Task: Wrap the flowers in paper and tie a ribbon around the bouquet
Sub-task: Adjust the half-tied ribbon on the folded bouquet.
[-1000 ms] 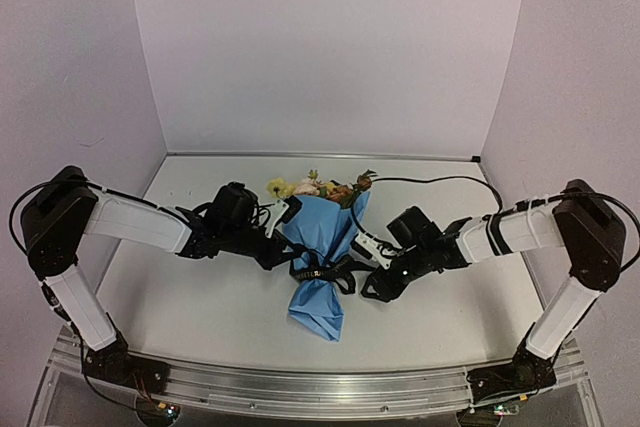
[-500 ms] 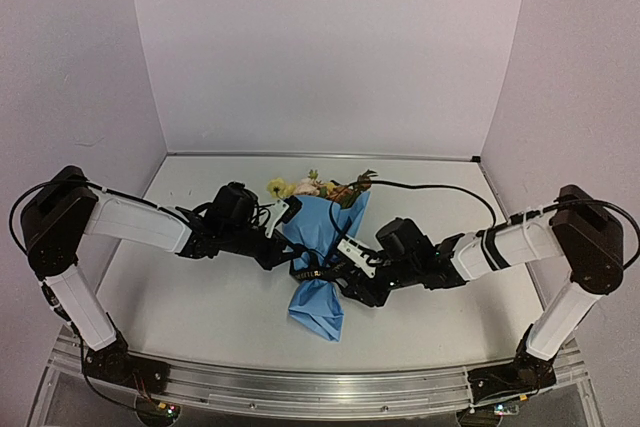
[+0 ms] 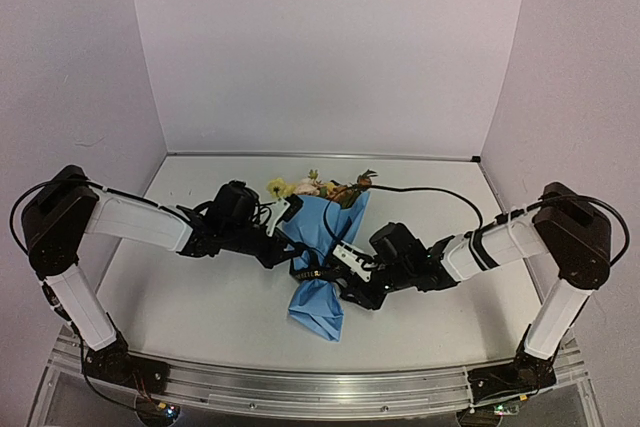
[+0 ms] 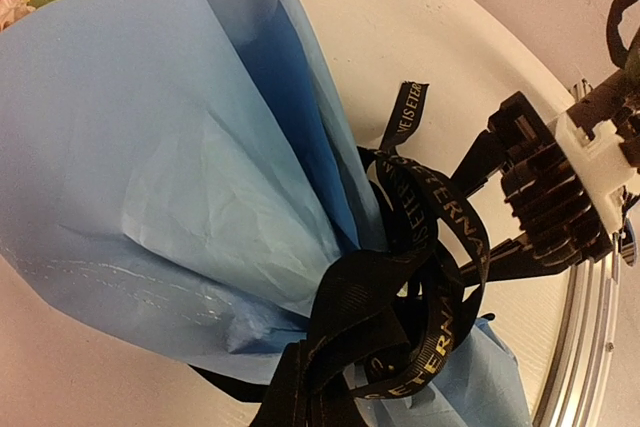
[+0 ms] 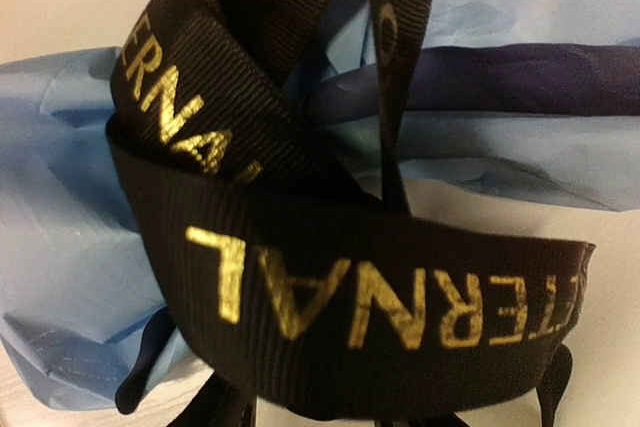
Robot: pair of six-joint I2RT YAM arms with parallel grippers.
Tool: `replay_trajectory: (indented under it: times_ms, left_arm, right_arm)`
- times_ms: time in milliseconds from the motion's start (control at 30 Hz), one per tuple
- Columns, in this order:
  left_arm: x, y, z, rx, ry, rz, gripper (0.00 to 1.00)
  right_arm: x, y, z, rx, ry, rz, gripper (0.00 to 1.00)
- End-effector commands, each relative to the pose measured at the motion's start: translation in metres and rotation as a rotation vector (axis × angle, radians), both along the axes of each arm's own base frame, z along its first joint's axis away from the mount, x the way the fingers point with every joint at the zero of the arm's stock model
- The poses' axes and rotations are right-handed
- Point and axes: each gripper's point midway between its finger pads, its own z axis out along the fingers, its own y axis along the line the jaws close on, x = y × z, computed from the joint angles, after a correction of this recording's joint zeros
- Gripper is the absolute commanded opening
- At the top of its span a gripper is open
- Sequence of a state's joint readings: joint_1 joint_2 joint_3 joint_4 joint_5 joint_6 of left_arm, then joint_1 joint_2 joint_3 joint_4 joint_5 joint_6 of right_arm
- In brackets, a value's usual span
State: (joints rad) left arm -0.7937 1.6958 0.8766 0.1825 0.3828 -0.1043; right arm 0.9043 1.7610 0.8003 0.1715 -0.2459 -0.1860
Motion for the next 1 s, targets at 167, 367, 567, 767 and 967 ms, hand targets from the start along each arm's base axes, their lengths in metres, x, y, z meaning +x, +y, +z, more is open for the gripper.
replay_trajectory:
  times_ms: [167,367,567,767,967]
  left_arm:
    - [0.004,-0.008,0.015,-0.042,-0.014,-0.003,0.00]
    - [-0.007,0.004,0.020,-0.104,0.030,0.055,0.00]
    - [-0.008,0.016,0.016,-0.125,0.081,0.145,0.00]
    - [-0.002,0.026,0.005,-0.115,0.128,0.246,0.00]
    - [0.007,0.038,-0.007,-0.076,0.187,0.371,0.00]
  right_arm:
    - [0.020,0.009,0.016,0.012,-0.055,-0.079,0.12]
    - [0.003,-0.027,0.029,-0.123,0.038,-0.164,0.00]
    - [-0.028,-0.051,0.043,-0.241,0.189,-0.198,0.00]
    - [-0.046,-0.062,0.048,-0.299,0.291,-0.240,0.00]
    - [-0.048,-0.059,0.041,-0.305,0.338,-0.271,0.00]
